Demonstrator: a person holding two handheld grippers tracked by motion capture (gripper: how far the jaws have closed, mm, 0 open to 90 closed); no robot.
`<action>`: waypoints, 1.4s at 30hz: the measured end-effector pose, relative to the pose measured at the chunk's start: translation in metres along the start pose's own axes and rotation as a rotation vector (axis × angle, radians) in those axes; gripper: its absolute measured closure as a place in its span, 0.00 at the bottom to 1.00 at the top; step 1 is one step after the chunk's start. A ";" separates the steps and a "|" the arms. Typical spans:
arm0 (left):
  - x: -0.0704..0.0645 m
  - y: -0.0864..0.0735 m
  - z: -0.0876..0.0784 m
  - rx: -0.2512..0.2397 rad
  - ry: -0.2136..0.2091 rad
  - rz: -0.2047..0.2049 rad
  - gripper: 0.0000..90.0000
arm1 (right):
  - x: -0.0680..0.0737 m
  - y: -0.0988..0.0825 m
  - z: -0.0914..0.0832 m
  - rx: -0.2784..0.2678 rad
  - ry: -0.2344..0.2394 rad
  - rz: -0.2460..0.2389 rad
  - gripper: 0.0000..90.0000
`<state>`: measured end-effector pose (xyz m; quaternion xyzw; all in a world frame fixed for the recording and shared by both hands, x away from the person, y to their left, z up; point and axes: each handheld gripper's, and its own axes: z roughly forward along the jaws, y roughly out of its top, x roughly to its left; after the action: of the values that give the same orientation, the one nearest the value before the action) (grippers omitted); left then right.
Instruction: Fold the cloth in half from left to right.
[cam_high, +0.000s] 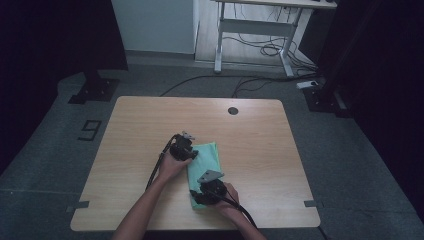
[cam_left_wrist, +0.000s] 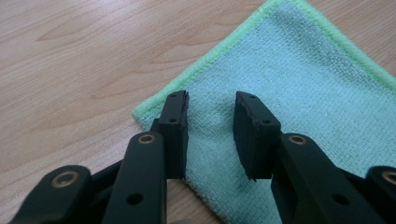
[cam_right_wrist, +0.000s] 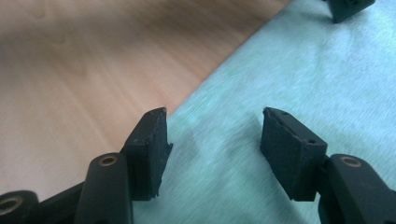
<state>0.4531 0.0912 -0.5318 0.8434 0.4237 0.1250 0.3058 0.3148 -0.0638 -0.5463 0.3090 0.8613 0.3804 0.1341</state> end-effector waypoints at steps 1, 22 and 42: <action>0.000 0.000 0.000 0.000 0.001 0.000 0.73 | 0.002 -0.002 -0.002 0.001 0.005 -0.001 0.46; 0.001 0.001 -0.020 -0.028 0.017 -0.010 0.72 | 0.016 -0.020 -0.015 -0.039 0.037 -0.017 0.46; 0.001 0.001 -0.002 0.021 0.005 0.006 0.78 | 0.016 -0.017 -0.011 -0.045 -0.010 0.041 0.46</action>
<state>0.4538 0.0920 -0.5295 0.8476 0.4231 0.1235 0.2956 0.2904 -0.0687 -0.5512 0.3253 0.8453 0.4008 0.1378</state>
